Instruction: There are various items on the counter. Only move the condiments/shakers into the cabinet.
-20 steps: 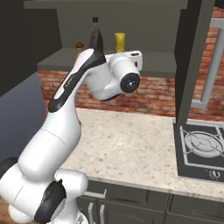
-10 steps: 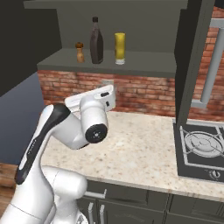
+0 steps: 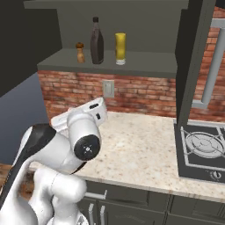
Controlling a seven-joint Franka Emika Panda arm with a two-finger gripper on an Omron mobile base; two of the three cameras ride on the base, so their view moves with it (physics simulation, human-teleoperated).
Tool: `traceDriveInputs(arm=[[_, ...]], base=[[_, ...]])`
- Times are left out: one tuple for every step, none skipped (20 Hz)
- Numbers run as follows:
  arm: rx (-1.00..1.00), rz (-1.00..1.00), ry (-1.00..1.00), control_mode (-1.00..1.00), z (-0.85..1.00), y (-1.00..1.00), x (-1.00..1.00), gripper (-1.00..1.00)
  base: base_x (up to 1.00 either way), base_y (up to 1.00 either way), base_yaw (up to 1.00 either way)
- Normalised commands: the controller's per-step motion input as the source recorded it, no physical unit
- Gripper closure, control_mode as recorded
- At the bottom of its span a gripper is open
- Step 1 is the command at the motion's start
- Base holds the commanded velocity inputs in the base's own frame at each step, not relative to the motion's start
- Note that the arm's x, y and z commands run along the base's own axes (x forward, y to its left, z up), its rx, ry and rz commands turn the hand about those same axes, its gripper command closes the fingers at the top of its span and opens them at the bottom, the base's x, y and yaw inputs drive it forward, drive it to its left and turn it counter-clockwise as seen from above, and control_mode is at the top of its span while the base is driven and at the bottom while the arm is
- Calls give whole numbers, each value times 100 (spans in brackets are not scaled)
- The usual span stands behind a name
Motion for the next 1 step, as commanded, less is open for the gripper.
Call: traceDriveInputs(arm=[[0, 0, 0, -100, 0, 0, 0, -100]], base=[[0, 0, 0]])
